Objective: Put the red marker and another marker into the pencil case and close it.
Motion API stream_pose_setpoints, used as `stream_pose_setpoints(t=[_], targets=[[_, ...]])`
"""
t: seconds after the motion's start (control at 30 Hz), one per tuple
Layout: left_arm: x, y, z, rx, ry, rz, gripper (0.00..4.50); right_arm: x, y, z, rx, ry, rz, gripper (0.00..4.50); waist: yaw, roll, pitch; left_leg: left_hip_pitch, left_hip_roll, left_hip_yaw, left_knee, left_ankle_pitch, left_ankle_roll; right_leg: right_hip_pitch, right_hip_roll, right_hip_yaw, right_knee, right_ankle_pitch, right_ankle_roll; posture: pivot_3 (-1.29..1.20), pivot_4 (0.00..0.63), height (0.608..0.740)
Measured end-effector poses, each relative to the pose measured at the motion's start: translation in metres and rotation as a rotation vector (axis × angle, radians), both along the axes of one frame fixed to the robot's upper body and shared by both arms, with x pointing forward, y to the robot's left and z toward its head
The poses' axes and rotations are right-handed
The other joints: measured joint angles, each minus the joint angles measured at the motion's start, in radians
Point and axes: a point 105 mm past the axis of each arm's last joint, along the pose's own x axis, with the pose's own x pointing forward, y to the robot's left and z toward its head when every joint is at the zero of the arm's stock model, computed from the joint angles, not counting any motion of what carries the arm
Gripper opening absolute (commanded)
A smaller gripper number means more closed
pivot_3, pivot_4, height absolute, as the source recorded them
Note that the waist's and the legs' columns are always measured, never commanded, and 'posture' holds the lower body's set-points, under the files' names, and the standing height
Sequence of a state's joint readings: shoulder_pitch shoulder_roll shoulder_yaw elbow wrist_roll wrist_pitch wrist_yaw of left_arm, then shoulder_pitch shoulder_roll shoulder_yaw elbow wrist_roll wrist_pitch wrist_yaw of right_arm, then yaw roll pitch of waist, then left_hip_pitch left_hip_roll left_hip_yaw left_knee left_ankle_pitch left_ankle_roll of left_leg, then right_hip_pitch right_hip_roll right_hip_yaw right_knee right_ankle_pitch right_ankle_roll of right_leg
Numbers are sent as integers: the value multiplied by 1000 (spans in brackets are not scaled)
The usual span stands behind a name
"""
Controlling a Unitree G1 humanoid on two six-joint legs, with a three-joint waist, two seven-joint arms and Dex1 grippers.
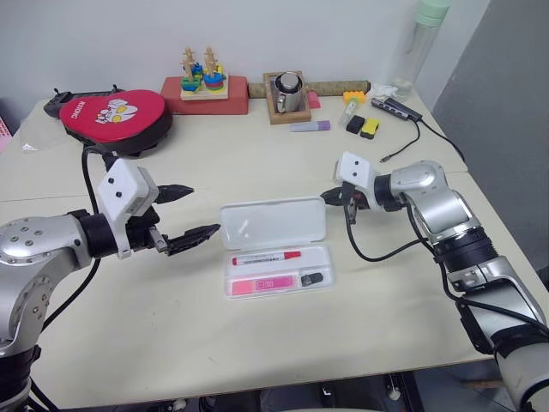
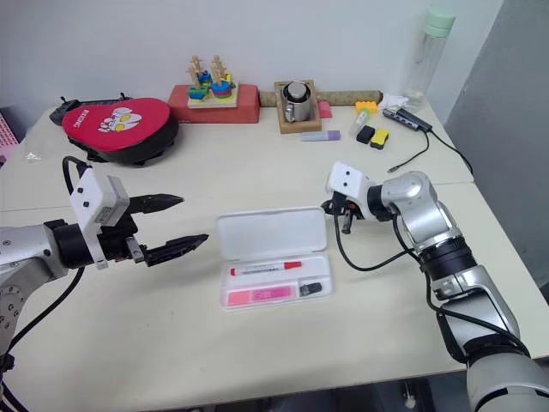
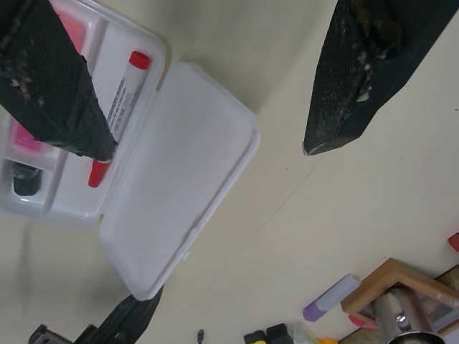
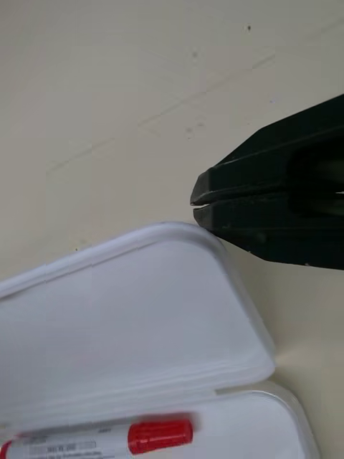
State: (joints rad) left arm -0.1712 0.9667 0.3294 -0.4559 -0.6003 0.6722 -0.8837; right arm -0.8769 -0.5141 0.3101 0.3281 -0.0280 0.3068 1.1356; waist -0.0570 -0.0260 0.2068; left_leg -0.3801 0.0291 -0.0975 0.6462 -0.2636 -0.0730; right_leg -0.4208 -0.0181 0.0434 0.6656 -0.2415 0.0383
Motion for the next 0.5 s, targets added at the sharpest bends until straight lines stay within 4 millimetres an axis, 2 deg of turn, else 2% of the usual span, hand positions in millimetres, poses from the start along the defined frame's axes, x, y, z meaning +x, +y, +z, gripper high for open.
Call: stream_pose_setpoints(t=[0.13,0.5], targets=[[2,-3,0,-3,-7,-9,4500,-8,-2,1,-12,14,20,16,0,0,0,0,0,0,0,0,0,0,0,0,0,0,0,0,150,740],[7,-3,-2,-1,-20,4,4500,-31,12,16,-23,11,142,16,0,0,0,0,0,0,0,0,0,0,0,0,0,0,0,0,150,740]])
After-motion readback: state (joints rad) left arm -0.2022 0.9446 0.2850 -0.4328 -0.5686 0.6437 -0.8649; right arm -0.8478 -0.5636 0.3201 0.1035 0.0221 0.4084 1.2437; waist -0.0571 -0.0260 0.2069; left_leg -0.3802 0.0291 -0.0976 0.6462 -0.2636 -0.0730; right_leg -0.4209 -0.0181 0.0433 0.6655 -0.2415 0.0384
